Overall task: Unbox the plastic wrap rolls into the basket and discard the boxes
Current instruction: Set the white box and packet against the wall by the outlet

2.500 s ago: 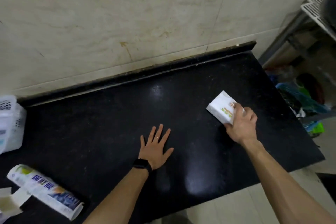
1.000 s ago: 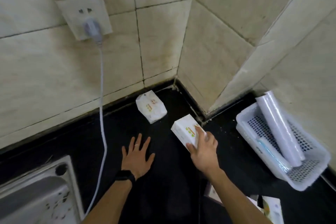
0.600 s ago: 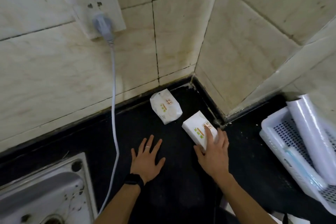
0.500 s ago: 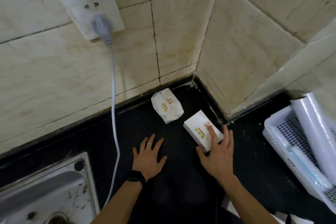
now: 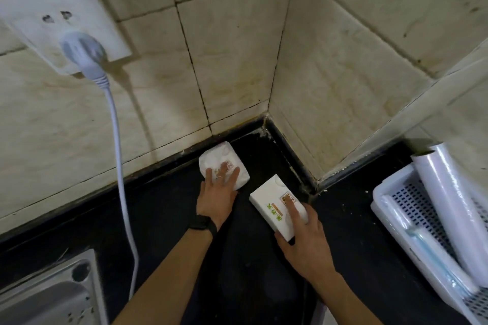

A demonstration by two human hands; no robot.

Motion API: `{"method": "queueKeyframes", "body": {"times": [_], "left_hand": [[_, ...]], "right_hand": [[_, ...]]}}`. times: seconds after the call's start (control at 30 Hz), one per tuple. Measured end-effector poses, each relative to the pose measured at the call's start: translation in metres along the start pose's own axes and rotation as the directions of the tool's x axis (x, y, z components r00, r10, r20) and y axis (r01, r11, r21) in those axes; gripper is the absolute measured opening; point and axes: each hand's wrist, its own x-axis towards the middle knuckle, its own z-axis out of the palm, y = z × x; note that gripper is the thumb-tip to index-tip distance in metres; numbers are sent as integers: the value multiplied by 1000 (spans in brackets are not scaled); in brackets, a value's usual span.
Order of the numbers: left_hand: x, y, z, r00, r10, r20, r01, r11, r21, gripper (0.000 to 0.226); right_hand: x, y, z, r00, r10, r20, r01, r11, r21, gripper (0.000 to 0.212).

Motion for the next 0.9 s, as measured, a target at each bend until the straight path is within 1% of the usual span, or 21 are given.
{"method": "queueKeyframes", "body": {"times": [0.07, 0.13, 0.2, 0.23, 0.27, 0.37, 0.4, 0.47, 0.53, 0.63, 0.77, 0.8, 0.9], "left_hand": [[2, -3, 2, 999, 1, 35, -2, 1000, 15, 60], [1, -8, -2, 999, 15, 50, -17, 999, 27, 60], [-3, -15, -11, 999, 32, 17, -32, 999, 5, 60], [-6, -18, -17, 999, 42, -9, -42, 999, -30, 58], [-10, -21, -23, 998, 50, -39, -53, 995, -85, 54], [-21, -25, -41, 989, 8, -146, -50, 956, -290, 47], [-25, -26, -47, 984, -8, -176, -50, 945, -322, 46], [-32, -28, -55, 975, -6, -221, -70, 941, -331, 46], [-38, -31, -60, 967, 0, -255, -89, 937, -339, 46], [-43, -35, -61, 960, -4, -280, -95, 935, -341, 46], [-48, -42, -58, 961, 5, -275, -86, 955, -285, 48], [-48, -44, -57, 962, 2, -274, -81, 957, -278, 48], [-46, -47, -55, 965, -3, -263, -69, 962, -265, 48]], "right_hand": [[3, 0, -3, 1000, 13, -1, -13, 999, 52, 93], [8, -3, -8, 999, 34, -41, -29, 992, 119, 89], [21, -13, -14, 994, 48, -102, -32, 988, 149, 86], [32, -21, -16, 989, 55, -135, -37, 990, 136, 85], [44, -30, -19, 984, 62, -168, -47, 995, 91, 85], [84, -58, -23, 966, 20, -259, -66, 983, -169, 83], [97, -65, -22, 960, -6, -280, -61, 971, -230, 82], [123, -74, -17, 952, -53, -303, -49, 947, -318, 80], [143, -76, -11, 956, -74, -284, -45, 920, -389, 81], [155, -71, 1, 970, -102, -221, -16, 879, -476, 87], [153, -65, 8, 966, -150, -209, 31, 875, -484, 99], [149, -62, 9, 964, -175, -202, 61, 879, -472, 98], [141, -47, 12, 960, -244, -134, 155, 869, -469, 84]]}}
